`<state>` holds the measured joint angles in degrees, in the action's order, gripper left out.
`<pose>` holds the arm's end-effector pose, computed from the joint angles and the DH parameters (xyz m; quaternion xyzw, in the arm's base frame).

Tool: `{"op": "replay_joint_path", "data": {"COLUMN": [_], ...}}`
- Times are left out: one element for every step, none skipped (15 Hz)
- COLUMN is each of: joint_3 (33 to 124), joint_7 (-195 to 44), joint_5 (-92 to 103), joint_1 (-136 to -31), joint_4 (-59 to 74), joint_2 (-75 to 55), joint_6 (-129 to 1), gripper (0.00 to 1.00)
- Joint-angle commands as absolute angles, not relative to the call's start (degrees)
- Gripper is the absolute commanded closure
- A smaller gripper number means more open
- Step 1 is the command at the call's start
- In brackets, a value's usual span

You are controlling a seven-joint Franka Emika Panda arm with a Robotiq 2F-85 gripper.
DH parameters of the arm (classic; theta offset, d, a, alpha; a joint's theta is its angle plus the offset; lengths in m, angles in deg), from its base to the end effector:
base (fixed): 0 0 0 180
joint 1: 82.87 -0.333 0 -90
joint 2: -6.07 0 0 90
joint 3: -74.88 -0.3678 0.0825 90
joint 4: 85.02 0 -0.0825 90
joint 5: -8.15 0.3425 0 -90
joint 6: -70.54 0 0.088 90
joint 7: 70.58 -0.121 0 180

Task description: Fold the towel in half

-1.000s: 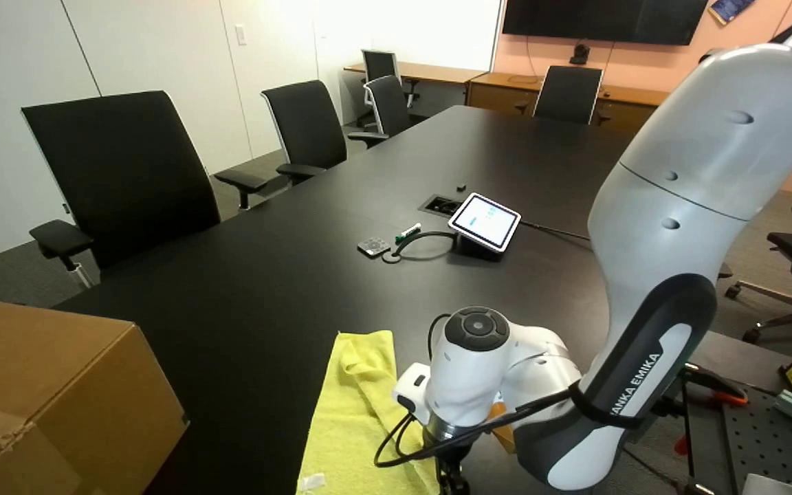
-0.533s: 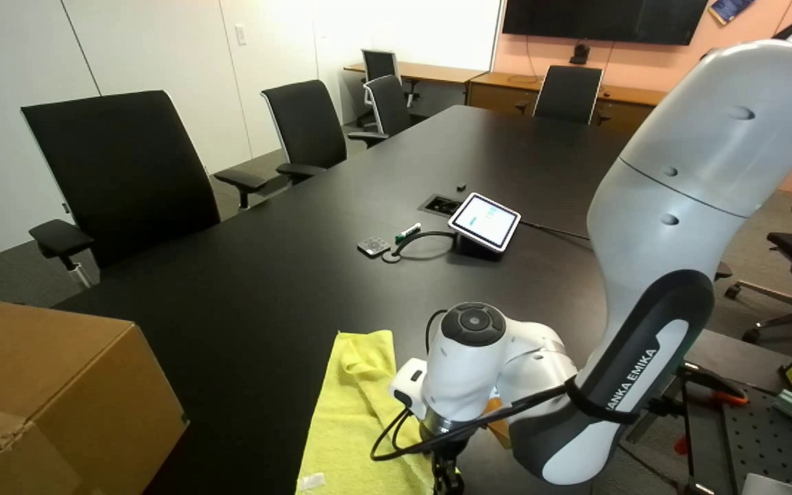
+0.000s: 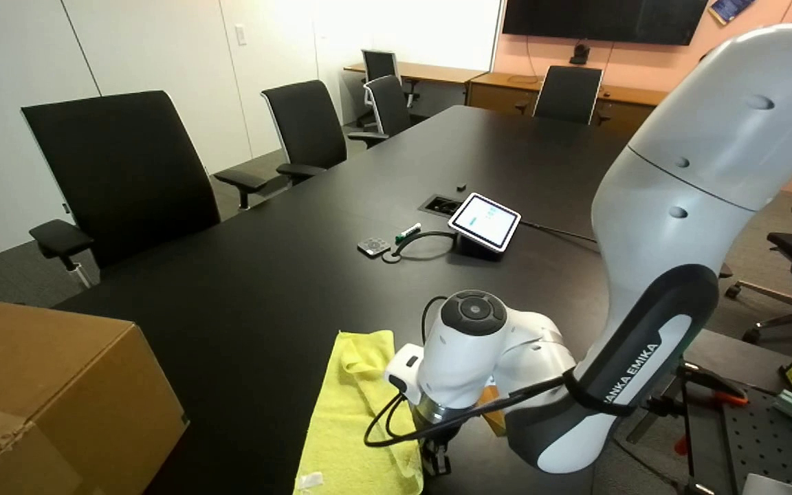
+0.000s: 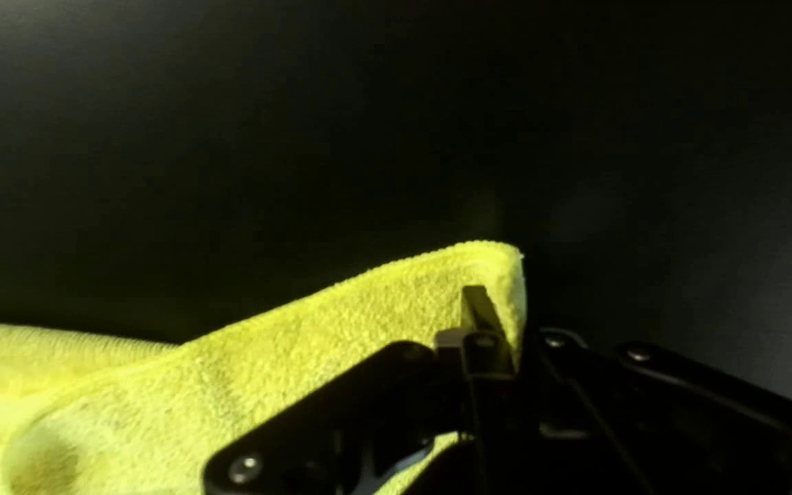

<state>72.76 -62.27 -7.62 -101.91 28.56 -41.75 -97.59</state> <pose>0.5681 0.2363 0.1107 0.9255 0.3732 0.0622 0.0160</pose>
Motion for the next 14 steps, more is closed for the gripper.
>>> {"op": "replay_joint_path", "data": {"joint_3": [75.9,76.9,77.5,77.9,78.5,79.4,80.2,80.9,81.7,83.2,83.2,83.6,84.0,84.0], "joint_7": [-64.8,-65.2,-65.4,-65.5,-65.8,-66.1,-66.4,-66.8,-67.1,-67.6,-67.1,-67.0,-66.8,-66.7], "joint_5": [-9.0,-9.2,-9.4,-9.3,-9.4,-9.6,-9.8,-10.0,-10.2,-10.7,-10.8,-10.8,-10.9,-10.7], "joint_1": [-105.2,-106.3,-107.1,-107.7,-108.6,-109.7,-110.8,-111.7,-112.8,-114.5,-114.9,-115.6,-116.3,-116.7], "joint_4": [29.6,29.2,28.8,29.0,28.9,28.1,27.5,27.1,26.0,24.3,23.1,21.3,18.5,16.5], "joint_2": [-39.2,-39.4,-39.5,-38.9,-38.6,-39.1,-39.2,-39.1,-39.8,-41.2,-41.6,-42.5,-44.8,-45.8], "joint_6": [-99.6,-100.3,-100.6,-100.9,-101.4,-101.8,-102.2,-103.1,-103.9,-105.4,-105.3,-105.1,-104.5,-103.7], "gripper": [1.00,0.97,0.96,0.97,0.96,0.96,0.96,0.97,0.97,0.98,0.98,0.99,1.00,0.99]}}
